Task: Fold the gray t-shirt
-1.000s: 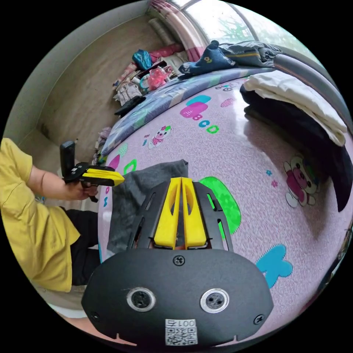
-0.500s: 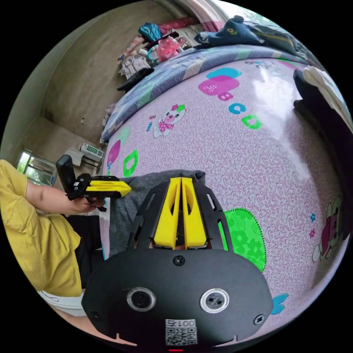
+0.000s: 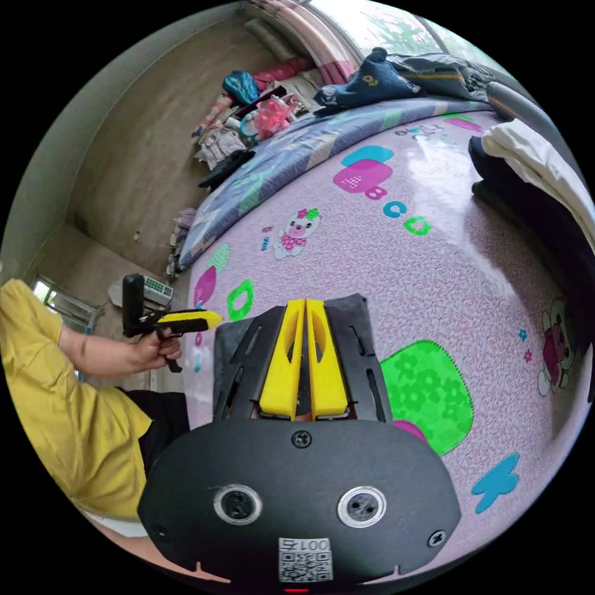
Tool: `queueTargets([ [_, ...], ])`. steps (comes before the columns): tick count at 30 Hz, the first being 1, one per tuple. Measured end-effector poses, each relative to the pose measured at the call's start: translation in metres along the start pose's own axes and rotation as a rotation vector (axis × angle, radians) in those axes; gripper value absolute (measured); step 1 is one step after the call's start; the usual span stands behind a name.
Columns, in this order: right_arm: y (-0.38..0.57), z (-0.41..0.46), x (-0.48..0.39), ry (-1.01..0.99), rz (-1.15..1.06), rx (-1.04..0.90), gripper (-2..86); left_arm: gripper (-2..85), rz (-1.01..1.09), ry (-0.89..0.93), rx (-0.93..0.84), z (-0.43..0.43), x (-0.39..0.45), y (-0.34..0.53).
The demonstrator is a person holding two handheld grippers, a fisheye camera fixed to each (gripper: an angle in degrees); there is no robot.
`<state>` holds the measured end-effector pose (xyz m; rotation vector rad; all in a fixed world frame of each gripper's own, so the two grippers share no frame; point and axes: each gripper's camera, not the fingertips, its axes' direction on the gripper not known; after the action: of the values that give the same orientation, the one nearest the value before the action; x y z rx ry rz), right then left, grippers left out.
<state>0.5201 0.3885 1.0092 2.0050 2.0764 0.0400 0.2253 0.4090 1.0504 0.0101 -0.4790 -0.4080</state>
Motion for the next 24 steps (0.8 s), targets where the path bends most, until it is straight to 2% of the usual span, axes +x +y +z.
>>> queueTargets([
  [5, 0.063, -0.017, -0.043, -0.071, 0.001, -0.053, 0.4, -1.3, 0.001, 0.119, -0.142, -0.003, -0.006, 0.024],
  [13, 0.143, -0.006, -0.088, -0.086, 0.1, -0.155, 0.4, -1.3, -0.071, 0.313, -0.493, 0.037, -0.003, 0.077],
  [19, 0.166, 0.026, -0.082, -0.044, 0.189, -0.262, 0.4, -1.2, -0.009, 0.291, -0.57, 0.065, 0.008, 0.08],
  [24, 0.158, -0.007, -0.074, -0.078, 0.156, -0.191, 0.6, -1.0, -0.077, 0.325, -0.587, 0.077, 0.003, 0.087],
])
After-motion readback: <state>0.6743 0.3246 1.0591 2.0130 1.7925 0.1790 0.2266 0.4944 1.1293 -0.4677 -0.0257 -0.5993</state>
